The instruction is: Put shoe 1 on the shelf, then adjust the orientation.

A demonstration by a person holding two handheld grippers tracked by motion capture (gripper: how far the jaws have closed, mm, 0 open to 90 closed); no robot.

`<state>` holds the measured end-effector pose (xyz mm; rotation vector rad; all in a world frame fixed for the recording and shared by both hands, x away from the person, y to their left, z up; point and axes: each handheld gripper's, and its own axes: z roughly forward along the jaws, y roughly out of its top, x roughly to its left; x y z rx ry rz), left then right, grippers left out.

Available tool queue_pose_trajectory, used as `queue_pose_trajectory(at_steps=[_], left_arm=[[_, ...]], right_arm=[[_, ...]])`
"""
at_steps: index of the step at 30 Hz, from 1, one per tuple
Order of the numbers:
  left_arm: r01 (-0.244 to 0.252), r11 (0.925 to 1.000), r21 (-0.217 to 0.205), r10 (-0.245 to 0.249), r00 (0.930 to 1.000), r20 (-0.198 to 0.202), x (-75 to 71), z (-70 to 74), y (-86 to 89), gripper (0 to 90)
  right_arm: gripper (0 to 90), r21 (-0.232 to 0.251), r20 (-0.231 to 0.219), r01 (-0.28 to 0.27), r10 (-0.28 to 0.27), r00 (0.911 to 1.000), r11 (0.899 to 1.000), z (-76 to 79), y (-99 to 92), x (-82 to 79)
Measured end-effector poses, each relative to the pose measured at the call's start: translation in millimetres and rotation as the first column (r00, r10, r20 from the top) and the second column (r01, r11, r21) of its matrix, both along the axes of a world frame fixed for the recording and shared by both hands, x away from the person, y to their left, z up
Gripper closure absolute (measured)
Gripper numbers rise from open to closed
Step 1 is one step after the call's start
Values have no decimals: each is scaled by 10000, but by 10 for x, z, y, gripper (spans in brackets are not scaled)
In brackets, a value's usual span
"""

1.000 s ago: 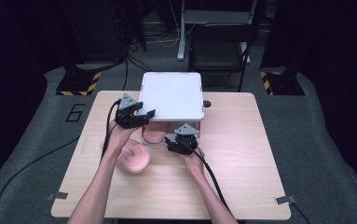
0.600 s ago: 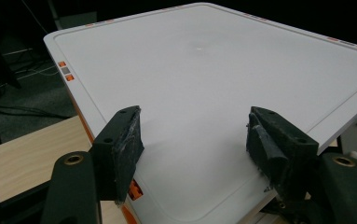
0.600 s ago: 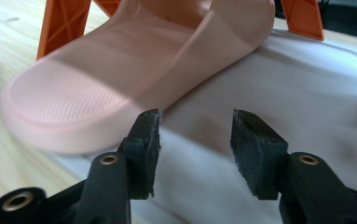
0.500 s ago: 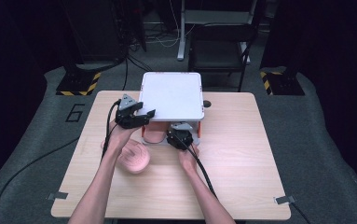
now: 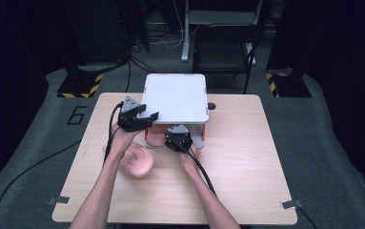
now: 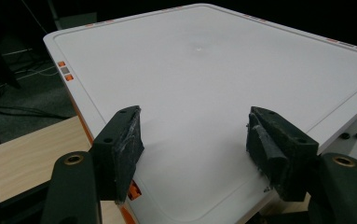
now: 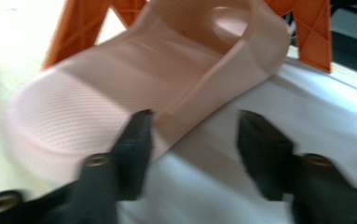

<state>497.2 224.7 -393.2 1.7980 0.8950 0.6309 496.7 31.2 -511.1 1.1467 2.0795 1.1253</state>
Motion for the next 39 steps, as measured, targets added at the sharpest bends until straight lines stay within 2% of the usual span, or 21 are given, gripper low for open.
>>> queue_pose_trajectory(at_steps=[2,3,4,5,7,8,10,12,14,19,25,31,32,33,37,39], left_arm=[[-53,9999,-131,53,10000,17,1,-4,-9,353],[-71,9999,-151,71,10000,23,-1,-5,-10,353],[-69,9999,-124,70,10000,31,-3,-4,-10,353],[13,9999,-106,-14,10000,-34,-5,1,2,353],[-303,9995,-119,306,9992,261,-28,-4,11,339],[-298,9994,-190,302,9993,241,-50,7,36,316],[-314,9986,-434,334,9983,468,-112,36,103,304],[-352,9971,-676,400,9966,715,-189,72,174,297],[-316,9963,-800,387,9954,879,-269,106,257,289],[-454,9944,-956,554,9930,1046,-486,117,489,265],[-718,9947,-740,778,9936,820,-698,-10,724,258],[-1123,9916,-639,1137,9933,183,-829,-280,904,259],[-1132,9927,-425,1137,9935,91,-846,-327,923,259],[-1197,9924,-272,1196,9928,-41,-870,-390,940,260],[-1218,9926,5,1217,9919,-365,-955,-536,975,266],[-1007,9949,113,1012,9934,-536,-991,-602,978,274]], right_arm=[[298,525,-443,-95,119,9989,9986,27,-83,-48],[288,592,-400,-5,28,9992,9982,36,-149,-84],[267,425,357,-310,295,9989,9986,34,-241,-85],[253,800,283,-340,319,9991,9962,43,-299,-132],[239,1095,351,-496,460,9983,9927,73,-467,-240],[233,1102,364,-573,536,9979,9923,96,-553,-300],[215,1102,321,-536,504,9982,9925,154,-727,-411],[210,1258,585,-595,525,9969,9903,210,-924,-528],[203,1124,850,-434,339,9958,9927,250,-1091,-628],[192,1257,1071,7,-143,9941,9921,287,-1434,-818],[192,1372,1047,437,-584,9928,9896,299,-1689,-925],[191,1431,999,737,-885,9911,9870,299,-1848,-1002],[192,1462,1103,768,-934,9895,9863,298,-1866,-1012],[192,1380,1020,795,-940,9903,9872,308,-1884,-1028],[195,1316,1151,866,-1020,9881,9875,324,-1926,-1077],[196,1255,1183,840,-990,9880,9885,325,-1929,-1088]])
